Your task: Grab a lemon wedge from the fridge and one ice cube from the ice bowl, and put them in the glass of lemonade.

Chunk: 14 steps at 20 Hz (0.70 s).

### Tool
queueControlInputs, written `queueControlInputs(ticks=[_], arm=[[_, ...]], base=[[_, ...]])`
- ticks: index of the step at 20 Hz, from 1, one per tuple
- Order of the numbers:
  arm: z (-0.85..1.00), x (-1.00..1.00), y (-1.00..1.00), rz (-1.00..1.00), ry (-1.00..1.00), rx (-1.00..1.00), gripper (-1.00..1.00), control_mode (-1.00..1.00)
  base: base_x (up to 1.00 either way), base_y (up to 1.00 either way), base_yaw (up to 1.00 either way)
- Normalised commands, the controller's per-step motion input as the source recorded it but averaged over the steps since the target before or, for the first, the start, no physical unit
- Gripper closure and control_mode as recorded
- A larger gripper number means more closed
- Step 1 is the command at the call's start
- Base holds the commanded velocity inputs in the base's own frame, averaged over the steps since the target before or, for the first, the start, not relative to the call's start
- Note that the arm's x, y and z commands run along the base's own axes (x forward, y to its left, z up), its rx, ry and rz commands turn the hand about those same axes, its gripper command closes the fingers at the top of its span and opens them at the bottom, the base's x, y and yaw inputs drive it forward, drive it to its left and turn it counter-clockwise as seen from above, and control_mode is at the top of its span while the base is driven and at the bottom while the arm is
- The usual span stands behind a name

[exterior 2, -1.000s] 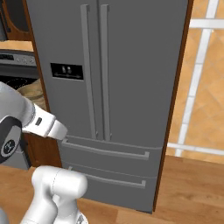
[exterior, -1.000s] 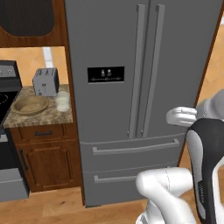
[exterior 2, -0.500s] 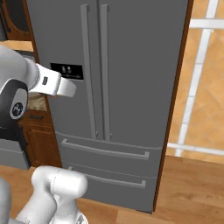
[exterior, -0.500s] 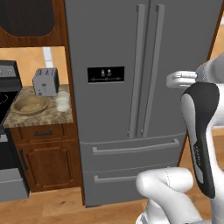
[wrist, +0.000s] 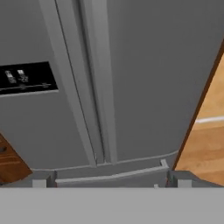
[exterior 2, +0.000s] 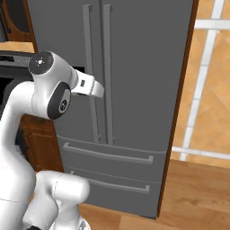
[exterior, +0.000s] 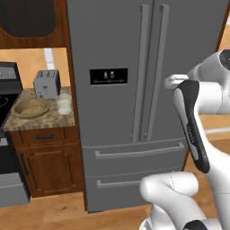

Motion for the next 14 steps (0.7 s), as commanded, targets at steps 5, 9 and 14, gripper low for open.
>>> queueControlInputs(ticks=[5,9,14], arm=[[-0.1,1.0,-0.01,-0.02,0.0,0.0,-1.0,-1.0],[-0.01,1.0,0.0,-0.11,0.1,0.0,-1.0,-1.0],[-0.21,0.79,0.0,-0.07,0.11,0.0,-1.0,-1.0]], base=[[0.0,0.0,0.0],[0.0,0.0,0.0],[0.0,0.0,0.0]])
